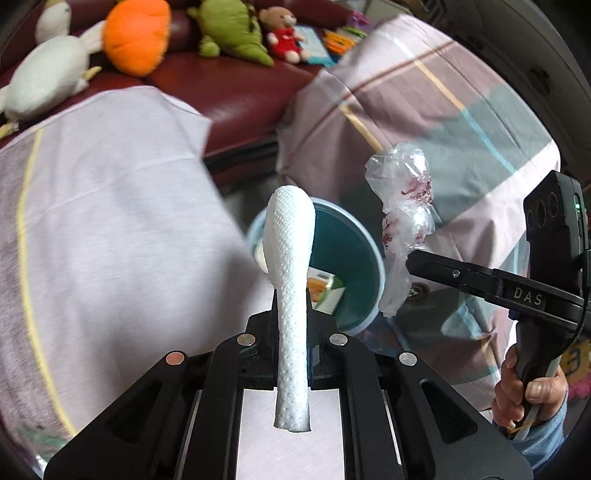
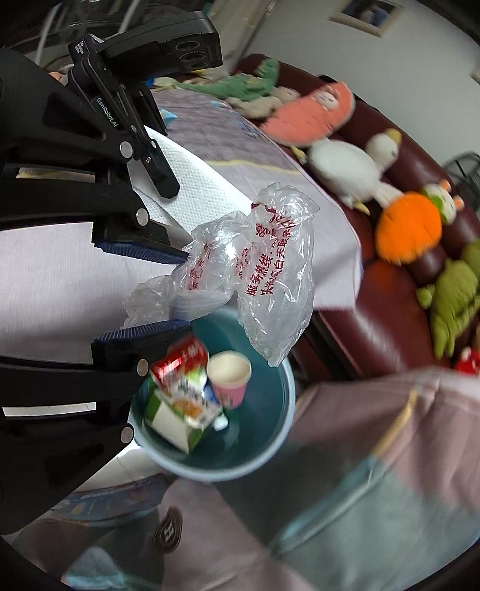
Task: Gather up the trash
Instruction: 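Carry both items over the teal bin and open both tools to drop them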
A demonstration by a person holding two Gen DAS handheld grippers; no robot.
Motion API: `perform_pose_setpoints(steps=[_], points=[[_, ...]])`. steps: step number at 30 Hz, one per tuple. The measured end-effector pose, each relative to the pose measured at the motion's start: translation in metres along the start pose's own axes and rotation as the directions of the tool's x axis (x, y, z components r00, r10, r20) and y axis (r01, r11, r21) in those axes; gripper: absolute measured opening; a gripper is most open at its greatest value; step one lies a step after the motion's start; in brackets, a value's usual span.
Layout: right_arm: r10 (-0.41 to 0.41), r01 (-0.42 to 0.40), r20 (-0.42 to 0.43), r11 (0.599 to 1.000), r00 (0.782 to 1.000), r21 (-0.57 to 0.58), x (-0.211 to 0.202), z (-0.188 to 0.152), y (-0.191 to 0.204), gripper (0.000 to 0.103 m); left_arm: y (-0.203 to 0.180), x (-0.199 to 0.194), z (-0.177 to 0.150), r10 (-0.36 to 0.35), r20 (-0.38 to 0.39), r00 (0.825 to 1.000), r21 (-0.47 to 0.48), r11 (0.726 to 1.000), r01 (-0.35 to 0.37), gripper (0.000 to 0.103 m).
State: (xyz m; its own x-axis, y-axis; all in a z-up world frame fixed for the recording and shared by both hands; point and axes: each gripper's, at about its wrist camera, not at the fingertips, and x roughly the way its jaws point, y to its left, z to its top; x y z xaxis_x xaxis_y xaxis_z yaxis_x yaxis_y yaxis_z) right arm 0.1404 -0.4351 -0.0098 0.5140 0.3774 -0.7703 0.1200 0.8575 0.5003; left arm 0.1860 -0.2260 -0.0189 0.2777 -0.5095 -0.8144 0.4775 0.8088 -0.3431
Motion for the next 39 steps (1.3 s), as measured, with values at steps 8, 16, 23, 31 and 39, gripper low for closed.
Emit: perform_pose_setpoints(steps=[8,16,23,31,39], points=[[-0.026,0.026,-0.004,0.998,1.000,0.064,-0.010,0.008,-0.056,0.031,-0.030,0.051,0.008,-0.018,-0.063,0.998,0.000,1.000,0.018,0.009],[-0.034,0.036,-0.018,0.995,0.999,0.097,-0.010,0.016,-0.087,0.031,-0.049,0.095,0.017,-0.019,-0.116,0.993,0.018,1.000,0.021,0.010],[-0.054,0.057,-0.036,0.993,0.998,0.107,-0.007,0.024,-0.099,0.031,-0.051,0.122,0.022,-0.034,-0.153,0.988,0.007,0.999,0.035,0.041],[-0.063,0.068,-0.057,0.993,0.996,0.097,0.003,0.033,-0.098,0.031,-0.039,0.119,0.024,0.009,-0.110,0.994,-0.016,1.000,-0.010,0.067],[-0.041,0.048,-0.083,0.995,0.996,0.084,0.021,0.038,-0.091,0.033,-0.026,0.089,0.014,0.059,-0.074,0.996,-0.020,0.998,-0.061,0.086]])
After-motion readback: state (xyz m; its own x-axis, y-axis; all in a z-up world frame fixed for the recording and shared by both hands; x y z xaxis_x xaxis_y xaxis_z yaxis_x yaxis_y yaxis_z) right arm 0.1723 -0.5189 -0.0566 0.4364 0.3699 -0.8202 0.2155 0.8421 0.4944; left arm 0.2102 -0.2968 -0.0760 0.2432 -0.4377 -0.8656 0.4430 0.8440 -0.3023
